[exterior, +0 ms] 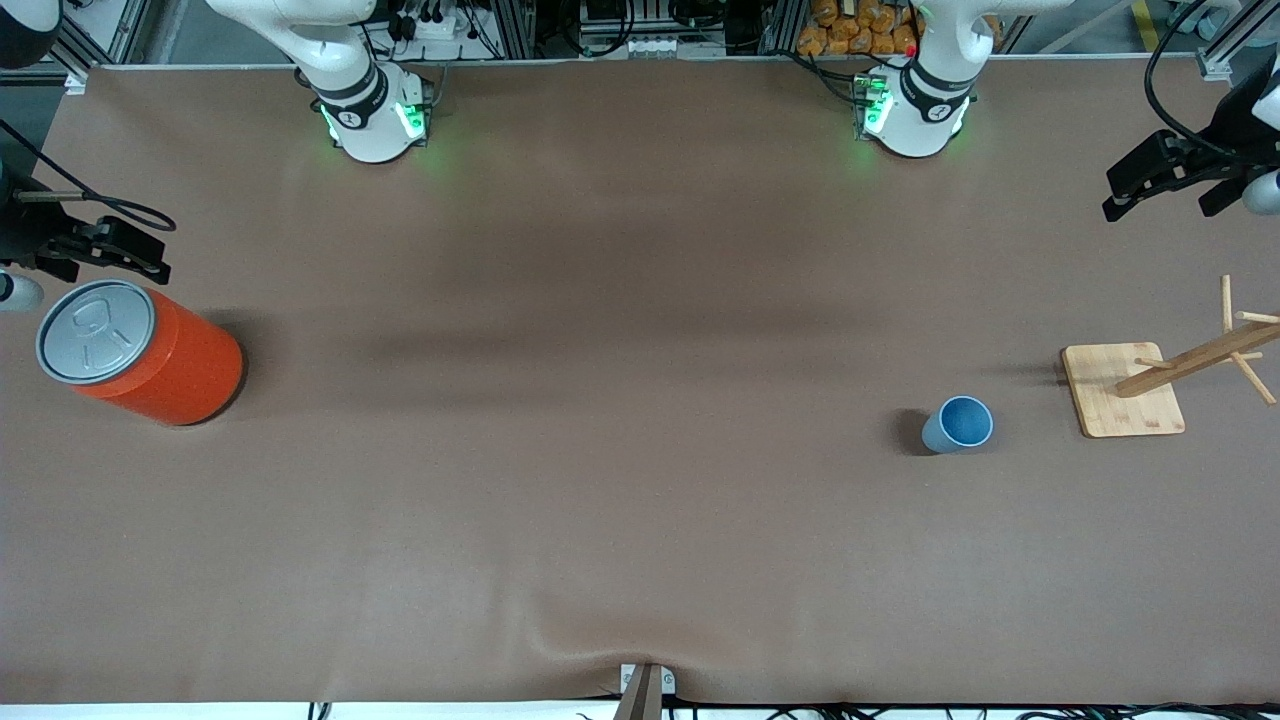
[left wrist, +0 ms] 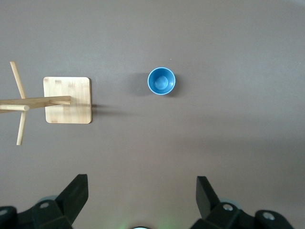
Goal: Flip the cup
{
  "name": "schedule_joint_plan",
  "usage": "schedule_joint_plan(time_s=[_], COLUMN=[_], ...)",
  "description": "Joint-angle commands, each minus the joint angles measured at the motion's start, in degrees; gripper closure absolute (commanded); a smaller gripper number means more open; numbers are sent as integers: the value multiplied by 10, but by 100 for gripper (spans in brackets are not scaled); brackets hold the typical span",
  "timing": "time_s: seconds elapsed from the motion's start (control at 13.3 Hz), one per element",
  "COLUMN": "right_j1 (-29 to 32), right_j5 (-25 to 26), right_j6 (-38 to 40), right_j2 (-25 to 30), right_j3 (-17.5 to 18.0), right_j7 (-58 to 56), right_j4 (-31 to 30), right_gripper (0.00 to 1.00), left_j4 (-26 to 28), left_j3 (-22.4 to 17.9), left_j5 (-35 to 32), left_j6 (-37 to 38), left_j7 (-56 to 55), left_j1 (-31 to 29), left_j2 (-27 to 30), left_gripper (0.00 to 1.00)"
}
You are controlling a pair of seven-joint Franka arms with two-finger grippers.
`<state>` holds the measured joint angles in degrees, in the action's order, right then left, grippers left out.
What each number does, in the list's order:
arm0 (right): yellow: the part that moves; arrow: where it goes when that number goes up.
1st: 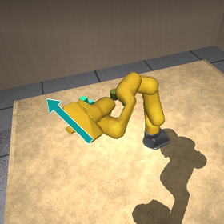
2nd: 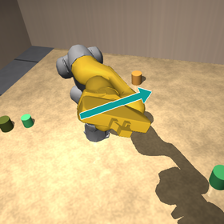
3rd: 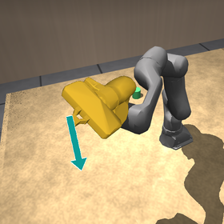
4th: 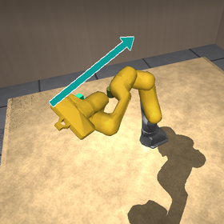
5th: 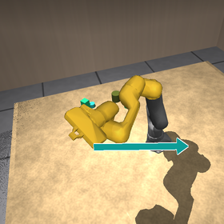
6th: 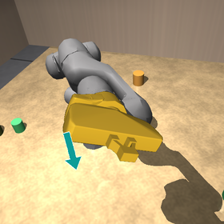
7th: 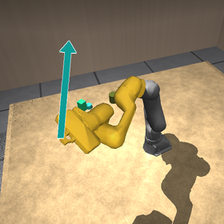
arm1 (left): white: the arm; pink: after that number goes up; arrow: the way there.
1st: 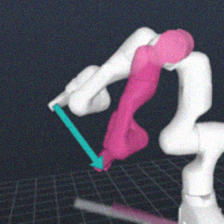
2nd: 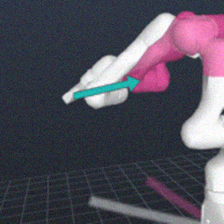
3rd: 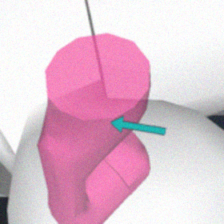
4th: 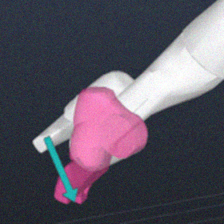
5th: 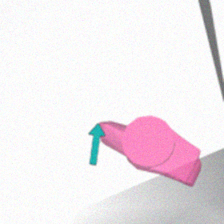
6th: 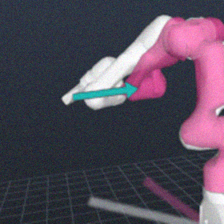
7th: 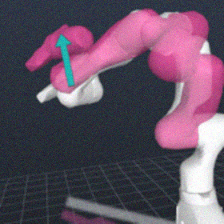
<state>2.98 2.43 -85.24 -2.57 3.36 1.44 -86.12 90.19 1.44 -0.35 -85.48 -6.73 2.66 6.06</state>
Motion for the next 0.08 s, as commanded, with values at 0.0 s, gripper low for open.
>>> schedule_joint_plan(time_s=[0.0], right_j1=[2], right_j5=[4], right_j6=[5], right_j2=[-3], right_j3=[2], right_j7=[1], right_j4=[7], right_gripper=[0], left_j4=[5], left_j3=[5], left_j5=[0], left_j6=[4], left_j7=[-5], left_j1=[-5], left_j2=[10], left_gripper=[0])
